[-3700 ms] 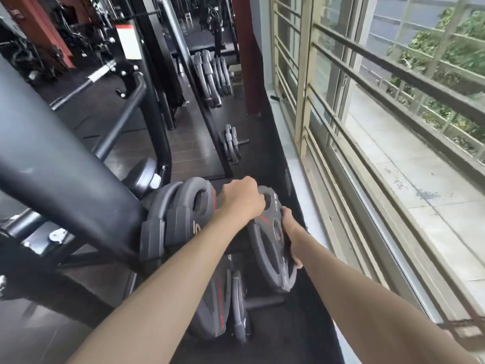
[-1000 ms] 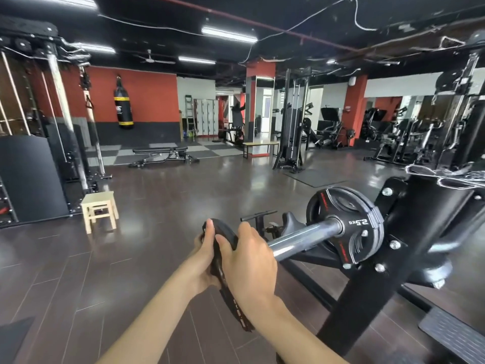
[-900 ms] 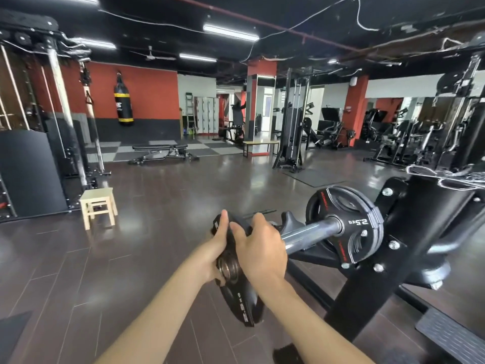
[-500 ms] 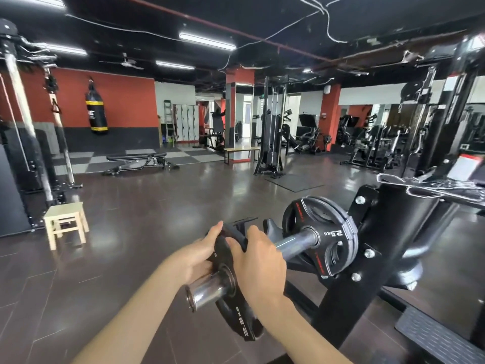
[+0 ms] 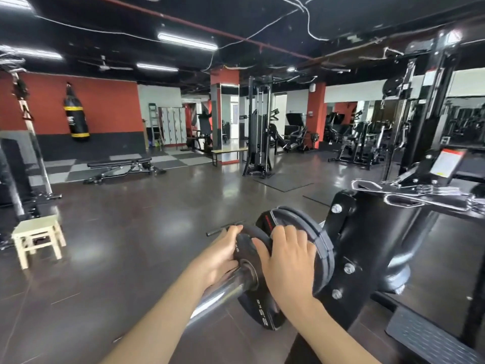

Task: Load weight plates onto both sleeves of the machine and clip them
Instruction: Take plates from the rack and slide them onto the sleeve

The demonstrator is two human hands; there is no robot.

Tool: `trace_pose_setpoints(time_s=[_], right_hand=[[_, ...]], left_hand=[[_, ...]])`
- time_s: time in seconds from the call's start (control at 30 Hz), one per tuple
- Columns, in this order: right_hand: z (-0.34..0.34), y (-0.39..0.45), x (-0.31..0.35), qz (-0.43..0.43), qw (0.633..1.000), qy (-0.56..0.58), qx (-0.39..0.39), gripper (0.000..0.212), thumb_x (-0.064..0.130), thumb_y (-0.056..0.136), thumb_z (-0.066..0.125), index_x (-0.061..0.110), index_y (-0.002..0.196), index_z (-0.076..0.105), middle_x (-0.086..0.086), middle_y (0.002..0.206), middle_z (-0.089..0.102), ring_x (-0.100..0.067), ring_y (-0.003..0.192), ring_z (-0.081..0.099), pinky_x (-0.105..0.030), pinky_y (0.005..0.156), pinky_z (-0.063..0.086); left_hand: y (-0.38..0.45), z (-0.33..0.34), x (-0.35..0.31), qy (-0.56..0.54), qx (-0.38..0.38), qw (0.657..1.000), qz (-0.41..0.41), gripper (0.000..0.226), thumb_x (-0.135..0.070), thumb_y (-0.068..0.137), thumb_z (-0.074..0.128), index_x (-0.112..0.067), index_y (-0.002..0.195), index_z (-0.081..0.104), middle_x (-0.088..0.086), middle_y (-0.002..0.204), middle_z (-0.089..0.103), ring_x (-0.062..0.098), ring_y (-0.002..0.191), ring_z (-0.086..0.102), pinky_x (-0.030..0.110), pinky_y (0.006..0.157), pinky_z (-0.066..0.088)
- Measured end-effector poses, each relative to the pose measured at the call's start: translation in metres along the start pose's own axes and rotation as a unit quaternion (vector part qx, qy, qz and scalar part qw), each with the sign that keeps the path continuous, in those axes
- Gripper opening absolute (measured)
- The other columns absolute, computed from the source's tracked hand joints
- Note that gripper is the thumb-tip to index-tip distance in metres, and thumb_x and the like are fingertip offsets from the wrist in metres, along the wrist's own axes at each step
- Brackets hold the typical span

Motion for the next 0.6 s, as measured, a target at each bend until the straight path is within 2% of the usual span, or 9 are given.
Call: trace_pose_setpoints(time_s=[0.07, 0.13, 0.23, 0.3, 0.33, 0.4, 0.47, 0.53, 0.6], right_hand=[[0.003, 0.015, -0.024, 0.0, 1.0, -0.03, -0.003, 0.034, 0.047, 0.086, 0.07, 0.014, 0.085, 0.061, -0.009, 0.097, 0.062, -0.035, 0.094, 0.057, -0.051, 0.078, 0.046], [0.009, 0.026, -0.048, -0.005, 0.999, -0.047, -0.006, 0.034, 0.047, 0.087, 0.068, 0.015, 0.096, 0.065, -0.012, 0.119, 0.062, -0.036, 0.118, 0.054, -0.054, 0.093, 0.042], [0.024, 0.037, -0.079, 0.03, 0.998, -0.032, 0.035, 0.057, 0.059, 0.09, 0.05, 0.014, 0.124, 0.061, -0.014, 0.144, 0.052, -0.038, 0.14, 0.04, -0.06, 0.104, 0.036], [0.037, 0.039, -0.086, 0.058, 0.995, 0.013, 0.081, 0.07, 0.065, 0.091, 0.039, 0.016, 0.14, 0.05, -0.011, 0.153, 0.043, -0.036, 0.143, 0.036, -0.06, 0.103, 0.039], [0.043, 0.038, -0.087, 0.066, 0.992, 0.034, 0.104, 0.072, 0.066, 0.092, 0.037, 0.018, 0.145, 0.044, -0.009, 0.155, 0.041, -0.034, 0.142, 0.037, -0.058, 0.102, 0.042], [0.048, 0.037, -0.085, 0.06, 0.989, 0.053, 0.125, 0.072, 0.066, 0.093, 0.035, 0.021, 0.148, 0.037, -0.002, 0.152, 0.041, -0.028, 0.136, 0.041, -0.053, 0.097, 0.046], [0.049, 0.039, -0.085, 0.049, 0.987, 0.063, 0.141, 0.072, 0.066, 0.094, 0.035, 0.021, 0.15, 0.033, 0.003, 0.15, 0.041, -0.025, 0.134, 0.041, -0.05, 0.096, 0.045], [0.052, 0.041, -0.087, 0.049, 0.981, 0.081, 0.168, 0.071, 0.064, 0.094, 0.038, 0.022, 0.151, 0.031, 0.004, 0.15, 0.039, -0.022, 0.136, 0.039, -0.049, 0.099, 0.043], [0.054, 0.041, -0.089, 0.062, 0.975, 0.1, 0.187, 0.071, 0.063, 0.094, 0.042, 0.022, 0.151, 0.03, 0.005, 0.15, 0.039, -0.021, 0.137, 0.037, -0.049, 0.101, 0.041]], left_hand=[[0.02, 0.023, -0.001, -0.006, 0.01, 1.0, 0.001, 0.081, -0.042, 0.08, 0.062, -0.024, 0.153, 0.033, 0.012, 0.128, 0.068, 0.027, 0.105, 0.072, 0.041, 0.09, 0.059], [0.035, 0.043, -0.003, 0.001, 0.02, 1.0, 0.012, 0.083, -0.033, 0.085, 0.068, -0.024, 0.156, 0.027, 0.009, 0.133, 0.066, 0.023, 0.11, 0.069, 0.032, 0.08, 0.059], [0.052, 0.068, -0.011, 0.001, 0.041, 0.999, 0.024, 0.097, -0.028, 0.082, 0.079, -0.024, 0.159, 0.02, 0.008, 0.132, 0.066, 0.02, 0.112, 0.068, 0.031, 0.083, 0.058], [0.057, 0.077, -0.015, 0.007, 0.029, 0.999, 0.033, 0.092, -0.02, 0.084, 0.078, -0.021, 0.157, 0.022, 0.01, 0.125, 0.069, 0.022, 0.106, 0.07, 0.029, 0.073, 0.059], [0.06, 0.076, -0.014, 0.004, 0.006, 0.999, 0.042, 0.082, -0.019, 0.082, 0.079, -0.023, 0.151, 0.035, 0.011, 0.12, 0.071, 0.024, 0.106, 0.07, 0.032, 0.076, 0.06], [0.063, 0.064, -0.012, 0.017, -0.089, 0.993, 0.07, 0.057, -0.031, 0.065, 0.083, -0.033, 0.117, 0.061, 0.009, 0.109, 0.074, 0.027, 0.107, 0.07, 0.04, 0.09, 0.057], [0.074, 0.051, -0.007, 0.05, -0.156, 0.983, 0.082, 0.051, -0.047, 0.051, 0.076, -0.042, 0.1, 0.062, 0.005, 0.105, 0.074, 0.025, 0.103, 0.07, 0.041, 0.093, 0.057], [0.076, 0.056, -0.009, 0.049, -0.149, 0.985, 0.076, 0.06, -0.049, 0.053, 0.075, -0.045, 0.11, 0.058, 0.003, 0.111, 0.073, 0.025, 0.106, 0.069, 0.044, 0.095, 0.056], [0.068, 0.067, -0.015, 0.036, -0.13, 0.988, 0.073, 0.075, -0.034, 0.066, 0.076, -0.028, 0.135, 0.047, 0.007, 0.119, 0.07, 0.023, 0.106, 0.068, 0.042, 0.095, 0.055]])
Point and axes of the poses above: each hand's wrist, its own y-axis towards the middle knuckle, its own z-axis out of the palm, x = y × z, the point moved 10 cm from there along y, towards the middle knuckle
